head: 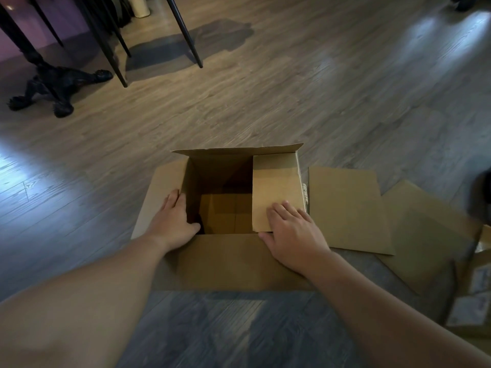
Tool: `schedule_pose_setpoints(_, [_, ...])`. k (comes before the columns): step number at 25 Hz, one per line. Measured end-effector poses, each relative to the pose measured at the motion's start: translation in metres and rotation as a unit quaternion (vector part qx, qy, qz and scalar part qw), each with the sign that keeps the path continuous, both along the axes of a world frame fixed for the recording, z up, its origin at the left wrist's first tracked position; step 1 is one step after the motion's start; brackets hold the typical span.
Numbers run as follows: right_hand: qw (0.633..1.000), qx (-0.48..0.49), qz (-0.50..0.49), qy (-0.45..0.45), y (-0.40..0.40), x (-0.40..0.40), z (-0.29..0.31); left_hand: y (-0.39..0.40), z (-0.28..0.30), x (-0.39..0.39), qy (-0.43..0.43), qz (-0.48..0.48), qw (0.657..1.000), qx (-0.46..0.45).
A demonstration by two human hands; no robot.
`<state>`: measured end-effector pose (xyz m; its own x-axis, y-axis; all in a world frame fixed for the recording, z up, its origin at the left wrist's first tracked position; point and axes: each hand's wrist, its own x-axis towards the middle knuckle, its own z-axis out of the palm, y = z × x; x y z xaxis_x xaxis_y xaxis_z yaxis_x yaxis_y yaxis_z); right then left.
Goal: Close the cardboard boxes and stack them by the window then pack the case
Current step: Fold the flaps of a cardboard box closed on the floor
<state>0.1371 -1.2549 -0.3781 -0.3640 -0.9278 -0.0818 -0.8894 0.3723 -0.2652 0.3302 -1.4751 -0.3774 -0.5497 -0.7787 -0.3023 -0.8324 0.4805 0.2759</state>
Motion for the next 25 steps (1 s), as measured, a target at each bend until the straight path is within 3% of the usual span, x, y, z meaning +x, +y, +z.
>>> schedule_pose_setpoints(5, [0.997,0.017,-0.043,0.06,-0.031,0.029,-0.009,0.006,-0.01,0.002,-0.023,-0.006,0.998,-0.058])
schedule_pose_setpoints(10, [0.99,0.083,0.033,0.108,-0.088,0.021,0.003,-0.013,-0.017,0.012,-0.013,0.064,0.996,-0.058])
schedule_pose_setpoints(14, [0.979,0.073,0.094,0.163,-0.097,0.01,0.032,-0.019,-0.013,0.012,0.014,0.086,0.996,-0.016])
schedule_pose_setpoints(18, [0.989,-0.036,0.049,0.133,-0.062,-0.014,0.052,-0.012,-0.004,0.007,-0.024,0.072,0.997,-0.018])
schedule_pose_setpoints(25, [0.964,-0.237,-0.011,0.121,-0.051,-0.095,0.025,-0.036,-0.006,-0.018,-0.024,0.07,0.997,-0.027])
